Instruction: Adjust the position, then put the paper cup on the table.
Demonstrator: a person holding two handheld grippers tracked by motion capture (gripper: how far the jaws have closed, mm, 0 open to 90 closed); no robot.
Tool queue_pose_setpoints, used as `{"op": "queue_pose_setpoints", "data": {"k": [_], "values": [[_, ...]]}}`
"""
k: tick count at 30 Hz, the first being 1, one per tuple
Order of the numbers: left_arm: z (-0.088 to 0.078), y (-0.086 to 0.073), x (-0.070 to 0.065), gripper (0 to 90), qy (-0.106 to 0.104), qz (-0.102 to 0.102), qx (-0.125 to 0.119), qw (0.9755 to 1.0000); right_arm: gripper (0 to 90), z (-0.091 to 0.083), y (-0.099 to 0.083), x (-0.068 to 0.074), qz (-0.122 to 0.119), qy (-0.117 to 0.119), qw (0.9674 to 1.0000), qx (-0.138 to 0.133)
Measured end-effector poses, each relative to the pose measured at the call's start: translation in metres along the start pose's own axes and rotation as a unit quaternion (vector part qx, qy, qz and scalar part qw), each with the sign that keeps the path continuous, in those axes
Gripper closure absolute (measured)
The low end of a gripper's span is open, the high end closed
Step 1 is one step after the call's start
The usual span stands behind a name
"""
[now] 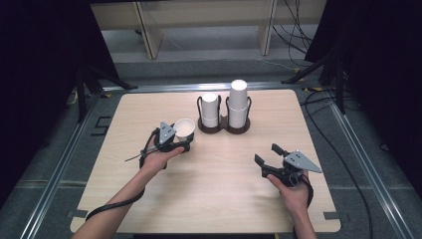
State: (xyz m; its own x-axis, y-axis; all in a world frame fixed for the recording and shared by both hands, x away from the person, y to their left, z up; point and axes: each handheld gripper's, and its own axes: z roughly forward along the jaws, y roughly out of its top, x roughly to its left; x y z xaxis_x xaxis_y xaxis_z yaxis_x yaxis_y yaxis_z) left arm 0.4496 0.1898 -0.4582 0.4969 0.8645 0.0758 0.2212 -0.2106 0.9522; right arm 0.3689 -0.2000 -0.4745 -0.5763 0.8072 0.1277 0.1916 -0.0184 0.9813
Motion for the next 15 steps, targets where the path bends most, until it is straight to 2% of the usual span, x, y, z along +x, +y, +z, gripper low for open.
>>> {"op": "queue_pose_setpoints", "data": {"k": [1, 3, 5, 6, 10, 11, 13, 15], "values": [[0.000, 0.000, 0.000, 21.0, -0.002, -0.002, 0.001, 1.0000, 20.7, -0.001, 0.000, 0.000, -0.006, -0.007, 0.9999, 0.012], [-0.001, -0.001, -0.001, 21.0, -0.001, -0.004, -0.001, 1.0000, 20.8, 0.001, 0.000, 0.001, 0.001, 0.001, 1.0000, 0.010], [-0.002, 0.000, 0.000, 20.9, -0.003, -0.008, -0.002, 1.0000, 20.8, 0.004, 0.001, 0.001, -0.006, 0.005, 1.0000, 0.003], [-0.003, 0.000, 0.000, 20.8, -0.007, -0.010, -0.007, 0.9999, 20.8, 0.005, 0.003, 0.000, -0.017, 0.005, 0.9998, 0.002], [-0.006, 0.000, -0.002, 20.8, -0.009, -0.019, -0.006, 0.9998, 20.9, 0.008, 0.006, -0.001, -0.023, 0.005, 0.9997, 0.003], [-0.007, -0.001, -0.003, 20.8, -0.008, -0.023, -0.005, 0.9997, 20.9, 0.010, 0.005, -0.002, -0.017, 0.017, 0.9997, -0.010], [-0.006, -0.003, -0.005, 20.8, -0.010, -0.028, -0.006, 0.9995, 20.9, 0.010, 0.006, -0.002, -0.023, 0.010, 0.9997, 0.005], [-0.003, -0.005, -0.006, 20.7, -0.009, -0.030, -0.006, 0.9995, 20.9, 0.010, 0.006, -0.002, -0.023, 0.012, 0.9996, 0.007]]}}
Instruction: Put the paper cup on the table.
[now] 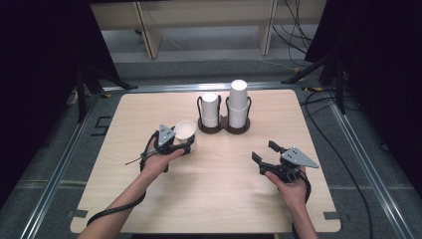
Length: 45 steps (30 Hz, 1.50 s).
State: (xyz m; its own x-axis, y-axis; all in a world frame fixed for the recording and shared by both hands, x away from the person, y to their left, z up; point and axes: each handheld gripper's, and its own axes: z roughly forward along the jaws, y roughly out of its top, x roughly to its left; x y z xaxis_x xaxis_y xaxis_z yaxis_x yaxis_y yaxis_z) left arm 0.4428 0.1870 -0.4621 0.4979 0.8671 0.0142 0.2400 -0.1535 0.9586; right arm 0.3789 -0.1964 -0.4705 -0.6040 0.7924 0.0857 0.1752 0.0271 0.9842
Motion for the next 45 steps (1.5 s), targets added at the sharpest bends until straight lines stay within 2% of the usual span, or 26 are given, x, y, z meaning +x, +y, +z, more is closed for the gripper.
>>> {"op": "queue_pose_setpoints", "data": {"k": [2, 6, 7, 8, 10, 11, 12, 13, 14, 15, 17, 18, 19, 20, 21, 23, 26, 29, 30, 31, 32, 33, 37, 40, 43, 45], "values": [[0.001, -0.001, -0.001, 20.6, 0.001, -0.001, 0.002, 1.0000, 20.9, -0.001, 0.000, 0.001, 0.008, 0.007, 0.9999, -0.001], [-0.001, -0.001, -0.003, 20.4, 0.000, 0.004, 0.007, 1.0000, 21.0, -0.004, -0.001, 0.002, 0.009, 0.002, 0.9999, -0.013], [-0.001, -0.002, -0.003, 20.4, 0.000, 0.005, 0.009, 0.9999, 20.9, -0.005, 0.000, 0.002, -0.001, -0.007, 0.9999, -0.007], [0.000, -0.002, -0.003, 20.3, -0.005, 0.006, 0.004, 1.0000, 21.0, -0.005, 0.000, 0.004, 0.001, -0.003, 1.0000, 0.000], [-0.002, -0.003, -0.003, 20.2, -0.001, 0.005, 0.010, 0.9999, 21.1, -0.004, -0.001, 0.005, 0.002, 0.003, 1.0000, -0.006], [-0.002, -0.005, -0.003, 20.2, -0.002, 0.005, 0.012, 0.9999, 21.1, -0.005, 0.000, 0.005, -0.008, -0.010, 0.9999, 0.006], [-0.001, -0.006, -0.002, 20.2, -0.002, 0.006, 0.013, 0.9999, 21.2, -0.005, 0.000, 0.006, -0.004, -0.013, 0.9999, 0.008], [-0.002, -0.007, -0.002, 20.1, -0.001, 0.008, 0.018, 0.9998, 21.3, -0.002, -0.001, 0.007, 0.011, -0.005, 0.9999, -0.005], [-0.001, -0.009, -0.002, 20.0, -0.002, 0.010, 0.018, 0.9998, 21.3, -0.002, 0.000, 0.007, 0.013, -0.004, 0.9999, 0.000], [0.000, -0.011, -0.002, 19.9, -0.004, 0.008, 0.013, 0.9999, 21.3, -0.003, 0.000, 0.007, 0.001, -0.011, 0.9999, 0.008], [0.000, -0.013, -0.002, 19.4, -0.007, 0.010, 0.020, 0.9997, 21.3, -0.002, -0.001, 0.007, 0.004, -0.006, 1.0000, -0.001], [0.001, -0.014, -0.002, 19.0, -0.005, 0.011, 0.019, 0.9998, 21.3, -0.002, -0.001, 0.006, -0.007, -0.014, 0.9999, 0.007], [0.000, -0.014, -0.002, 18.9, -0.002, 0.011, 0.023, 0.9997, 21.3, -0.002, -0.002, 0.008, 0.009, -0.010, 0.9998, 0.014], [0.001, -0.014, -0.003, 18.8, -0.003, 0.013, 0.023, 0.9996, 21.3, -0.001, -0.003, 0.007, 0.005, -0.001, 1.0000, 0.007], [0.002, -0.014, -0.003, 18.7, -0.004, 0.013, 0.018, 0.9997, 21.3, -0.001, -0.003, 0.007, 0.006, -0.005, 0.9999, 0.014], [0.002, -0.013, -0.005, 18.4, -0.006, 0.019, 0.025, 0.9995, 21.3, -0.002, -0.003, 0.006, -0.003, -0.013, 0.9997, 0.021], [0.002, -0.014, -0.005, 17.3, -0.010, 0.019, 0.027, 0.9994, 21.3, 0.000, -0.003, 0.007, 0.002, -0.004, 0.9999, 0.010], [0.004, -0.015, -0.003, 13.9, -0.012, 0.023, 0.016, 0.9995, 21.3, 0.000, -0.004, 0.006, 0.003, -0.004, 1.0000, 0.000], [0.002, -0.016, -0.004, 12.7, -0.008, 0.016, 0.025, 0.9995, 21.3, -0.001, -0.004, 0.006, 0.003, -0.005, 1.0000, 0.002], [0.001, -0.016, -0.004, 10.2, -0.009, 0.018, 0.022, 0.9996, 21.3, -0.002, -0.004, 0.007, 0.012, -0.005, 0.9999, 0.006], [0.001, -0.016, -0.003, 7.7, -0.013, 0.018, 0.016, 0.9996, 21.3, -0.003, -0.003, 0.006, 0.004, -0.008, 0.9999, 0.010], [-0.001, -0.015, -0.004, 5.7, -0.010, 0.013, 0.021, 0.9996, 21.3, -0.002, -0.003, 0.006, -0.001, -0.011, 0.9999, 0.008], [-0.006, -0.015, -0.004, 0.5, -0.011, 0.023, 0.018, 0.9995, 21.3, -0.001, -0.004, 0.006, 0.002, -0.011, 0.9999, 0.000], [-0.013, -0.017, -0.003, 0.0, -0.011, 0.027, 0.014, 0.9995, 21.3, 0.000, -0.004, 0.004, -0.005, -0.009, 0.9999, -0.001], [-0.023, -0.017, -0.002, 0.0, -0.011, 0.028, 0.014, 0.9995, 21.3, -0.001, -0.005, 0.006, 0.013, -0.004, 0.9999, 0.007], [-0.030, -0.019, 0.000, 0.0, -0.010, 0.027, 0.010, 0.9995, 21.3, -0.001, -0.005, 0.005, 0.007, -0.002, 1.0000, 0.000]]}}
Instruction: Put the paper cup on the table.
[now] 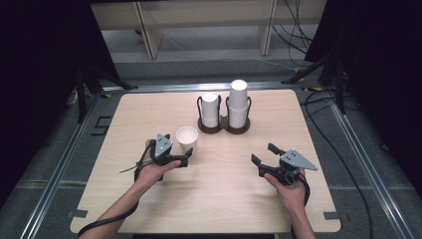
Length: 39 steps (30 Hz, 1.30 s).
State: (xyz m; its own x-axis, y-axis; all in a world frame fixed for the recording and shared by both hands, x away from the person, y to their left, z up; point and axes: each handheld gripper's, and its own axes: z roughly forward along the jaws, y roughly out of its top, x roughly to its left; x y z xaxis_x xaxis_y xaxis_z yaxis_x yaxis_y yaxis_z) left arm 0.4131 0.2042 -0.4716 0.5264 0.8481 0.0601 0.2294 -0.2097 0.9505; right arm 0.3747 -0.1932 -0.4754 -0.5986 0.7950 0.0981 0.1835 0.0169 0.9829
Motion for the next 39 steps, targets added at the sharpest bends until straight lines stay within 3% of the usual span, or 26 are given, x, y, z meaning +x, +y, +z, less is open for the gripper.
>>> {"op": "queue_pose_setpoints", "data": {"k": [5, 7, 9, 11, 16, 18, 19, 22, 23, 25, 26, 27, 28, 29, 30, 32, 33, 35, 36, 37, 39], "values": [[-0.020, -0.006, 0.007, 0.0, 0.004, 0.001, -0.004, 1.0000, 21.3, 0.000, 0.000, -0.001, 0.000, -0.007, 1.0000, -0.004], [-0.027, -0.009, 0.011, 0.0, 0.006, -0.002, -0.011, 0.9999, 21.3, -0.001, -0.001, -0.003, -0.011, -0.016, 0.9998, -0.002], [-0.036, -0.012, 0.014, 0.0, 0.012, -0.007, -0.010, 0.9999, 21.4, -0.002, -0.001, -0.001, 0.009, -0.014, 0.9997, 0.018], [-0.044, -0.015, 0.017, 0.0, 0.015, -0.009, -0.012, 0.9998, 21.5, 0.000, -0.002, -0.002, 0.002, -0.008, 1.0000, 0.004], [-0.062, -0.027, 0.023, 0.0, 0.031, -0.020, -0.020, 0.9991, 21.5, -0.001, -0.002, -0.003, 0.000, -0.013, 0.9999, 0.009], [-0.070, -0.033, 0.024, 0.0, 0.038, -0.016, -0.009, 0.9991, 21.6, -0.002, -0.003, -0.005, -0.007, -0.020, 0.9997, 0.010], [-0.072, -0.036, 0.025, 0.0, 0.040, -0.015, -0.015, 0.9990, 21.6, -0.003, -0.003, -0.003, 0.010, -0.020, 0.9996, 0.019], [-0.082, -0.045, 0.027, 0.0, 0.048, -0.020, -0.008, 0.9986, 21.8, -0.003, -0.003, -0.005, 0.012, -0.012, 0.9997, 0.016], [-0.084, -0.048, 0.029, 0.0, 0.050, -0.024, -0.014, 0.9984, 21.8, -0.003, -0.004, -0.007, -0.001, -0.023, 0.9997, 0.004], [-0.089, -0.052, 0.031, 0.0, 0.061, -0.027, -0.016, 0.9977, 22.0, -0.002, -0.004, -0.008, 0.010, -0.020, 0.9997, -0.005], [-0.090, -0.054, 0.032, 0.0, 0.062, -0.024, -0.023, 0.9975, 22.0, -0.002, -0.004, -0.008, 0.004, -0.028, 0.9996, 0.006], [-0.091, -0.056, 0.033, 0.0, 0.064, -0.025, -0.029, 0.9972, 22.1, -0.001, -0.005, -0.008, 0.017, -0.021, 0.9996, 0.008], [-0.094, -0.056, 0.034, 0.0, 0.067, -0.027, -0.024, 0.9971, 22.1, -0.001, -0.005, -0.008, 0.014, -0.021, 0.9995, 0.017], [-0.093, -0.057, 0.035, 0.0, 0.065, -0.028, -0.036, 0.9969, 22.2, -0.001, -0.005, -0.008, 0.015, -0.030, 0.9992, 0.019], [-0.096, -0.058, 0.035, 0.0, 0.070, -0.026, -0.030, 0.9968, 22.1, 0.000, -0.006, -0.006, 0.025, -0.020, 0.9994, 0.016], [-0.094, -0.060, 0.036, 0.0, 0.070, -0.031, -0.044, 0.9961, 22.1, 0.001, -0.006, -0.007, 0.001, -0.026, 0.9996, 0.009], [-0.094, -0.060, 0.037, 0.0, 0.070, -0.031, -0.048, 0.9959, 22.2, 0.001, -0.007, -0.005, 0.013, -0.030, 0.9994, 0.012], [-0.096, -0.060, 0.036, 0.0, 0.072, -0.029, -0.042, 0.9961, 22.1, 0.000, -0.007, -0.005, 0.009, -0.029, 0.9995, 0.011], [-0.096, -0.060, 0.036, 0.0, 0.072, -0.030, -0.045, 0.9959, 22.2, 0.000, -0.007, -0.007, -0.004, -0.028, 0.9995, 0.009], [-0.096, -0.060, 0.035, 0.0, 0.071, -0.029, -0.045, 0.9960, 22.1, 0.001, -0.008, -0.006, 0.006, -0.024, 0.9997, 0.007], [-0.095, -0.060, 0.035, 0.0, 0.071, -0.024, -0.042, 0.9963, 22.2, 0.000, -0.008, -0.006, 0.003, -0.028, 0.9995, 0.012]]}}
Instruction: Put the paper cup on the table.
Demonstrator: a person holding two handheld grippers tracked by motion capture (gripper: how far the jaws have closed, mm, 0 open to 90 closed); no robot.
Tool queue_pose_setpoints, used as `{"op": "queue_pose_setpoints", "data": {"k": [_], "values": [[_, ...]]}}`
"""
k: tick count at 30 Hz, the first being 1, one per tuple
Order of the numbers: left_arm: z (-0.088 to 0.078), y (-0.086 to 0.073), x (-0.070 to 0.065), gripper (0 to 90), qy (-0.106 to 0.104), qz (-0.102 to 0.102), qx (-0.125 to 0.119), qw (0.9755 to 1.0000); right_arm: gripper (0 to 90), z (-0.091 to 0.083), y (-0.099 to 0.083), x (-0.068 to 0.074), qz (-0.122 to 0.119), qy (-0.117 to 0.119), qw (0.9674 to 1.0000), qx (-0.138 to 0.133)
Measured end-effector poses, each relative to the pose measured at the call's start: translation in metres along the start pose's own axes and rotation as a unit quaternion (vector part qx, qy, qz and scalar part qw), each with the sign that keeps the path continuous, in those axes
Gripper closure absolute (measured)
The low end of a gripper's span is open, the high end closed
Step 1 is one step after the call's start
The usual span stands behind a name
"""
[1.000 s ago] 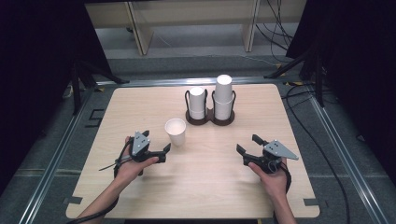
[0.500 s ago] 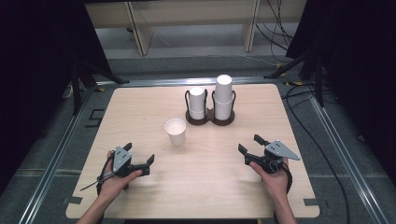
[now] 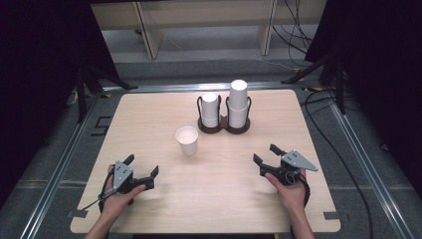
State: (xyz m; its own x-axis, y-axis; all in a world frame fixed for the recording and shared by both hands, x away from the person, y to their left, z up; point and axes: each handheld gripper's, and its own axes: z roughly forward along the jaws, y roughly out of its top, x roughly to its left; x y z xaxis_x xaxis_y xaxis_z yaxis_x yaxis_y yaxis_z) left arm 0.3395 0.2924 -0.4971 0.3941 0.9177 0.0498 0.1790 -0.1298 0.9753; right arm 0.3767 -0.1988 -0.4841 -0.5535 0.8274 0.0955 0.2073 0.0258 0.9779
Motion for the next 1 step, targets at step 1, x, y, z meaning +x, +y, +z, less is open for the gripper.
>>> {"op": "queue_pose_setpoints", "data": {"k": [1], "values": [[0.0022, -0.0005, -0.0006, 0.0, -0.002, -0.001, -0.009, 1.0000, 22.1, -0.0005, -0.0002, -0.0003, 0.002, -0.003, 1.0000, 0.006]]}}
